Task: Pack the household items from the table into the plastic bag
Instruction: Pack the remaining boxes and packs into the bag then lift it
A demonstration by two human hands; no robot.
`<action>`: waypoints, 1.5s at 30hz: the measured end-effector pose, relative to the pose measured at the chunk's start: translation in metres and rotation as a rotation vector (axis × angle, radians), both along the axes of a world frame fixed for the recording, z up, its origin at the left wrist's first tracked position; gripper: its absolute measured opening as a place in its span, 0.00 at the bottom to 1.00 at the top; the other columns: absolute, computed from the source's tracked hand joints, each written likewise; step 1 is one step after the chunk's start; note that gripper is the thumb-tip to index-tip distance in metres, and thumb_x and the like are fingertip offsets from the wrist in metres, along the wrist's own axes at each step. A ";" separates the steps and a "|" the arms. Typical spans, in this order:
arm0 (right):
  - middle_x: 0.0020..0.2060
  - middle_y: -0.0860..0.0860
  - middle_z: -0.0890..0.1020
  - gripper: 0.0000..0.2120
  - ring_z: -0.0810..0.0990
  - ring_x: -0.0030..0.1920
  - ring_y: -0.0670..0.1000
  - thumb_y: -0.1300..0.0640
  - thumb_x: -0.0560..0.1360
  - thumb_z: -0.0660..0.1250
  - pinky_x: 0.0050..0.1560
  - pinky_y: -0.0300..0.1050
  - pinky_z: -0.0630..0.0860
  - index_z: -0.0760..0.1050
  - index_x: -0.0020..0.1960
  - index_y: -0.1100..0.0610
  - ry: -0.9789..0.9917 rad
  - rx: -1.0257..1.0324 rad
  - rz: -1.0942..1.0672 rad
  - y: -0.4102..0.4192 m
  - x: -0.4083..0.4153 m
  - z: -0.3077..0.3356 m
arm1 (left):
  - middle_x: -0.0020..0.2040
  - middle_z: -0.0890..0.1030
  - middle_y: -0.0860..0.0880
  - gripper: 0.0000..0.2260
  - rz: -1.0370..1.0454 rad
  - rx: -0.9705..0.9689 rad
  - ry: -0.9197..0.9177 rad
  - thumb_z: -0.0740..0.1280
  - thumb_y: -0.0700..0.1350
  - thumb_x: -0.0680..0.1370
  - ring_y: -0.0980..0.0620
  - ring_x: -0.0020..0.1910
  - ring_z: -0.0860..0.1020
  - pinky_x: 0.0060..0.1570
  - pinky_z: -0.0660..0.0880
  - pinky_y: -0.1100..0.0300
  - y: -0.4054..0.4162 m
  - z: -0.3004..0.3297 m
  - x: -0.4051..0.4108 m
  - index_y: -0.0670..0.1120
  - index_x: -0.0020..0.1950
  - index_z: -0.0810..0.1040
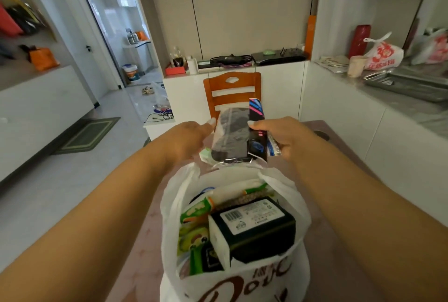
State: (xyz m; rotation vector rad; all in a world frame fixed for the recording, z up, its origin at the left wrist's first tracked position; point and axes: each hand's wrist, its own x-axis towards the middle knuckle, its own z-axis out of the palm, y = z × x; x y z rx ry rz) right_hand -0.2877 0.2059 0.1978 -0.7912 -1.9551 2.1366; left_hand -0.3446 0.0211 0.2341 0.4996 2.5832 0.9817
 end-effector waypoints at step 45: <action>0.62 0.54 0.73 0.40 0.76 0.60 0.56 0.39 0.66 0.74 0.52 0.49 0.77 0.59 0.68 0.54 -0.133 0.990 0.273 -0.126 0.040 -0.062 | 0.58 0.75 0.42 0.13 0.580 0.722 -0.253 0.63 0.40 0.78 0.42 0.52 0.79 0.38 0.80 0.60 -0.039 0.017 0.061 0.42 0.63 0.74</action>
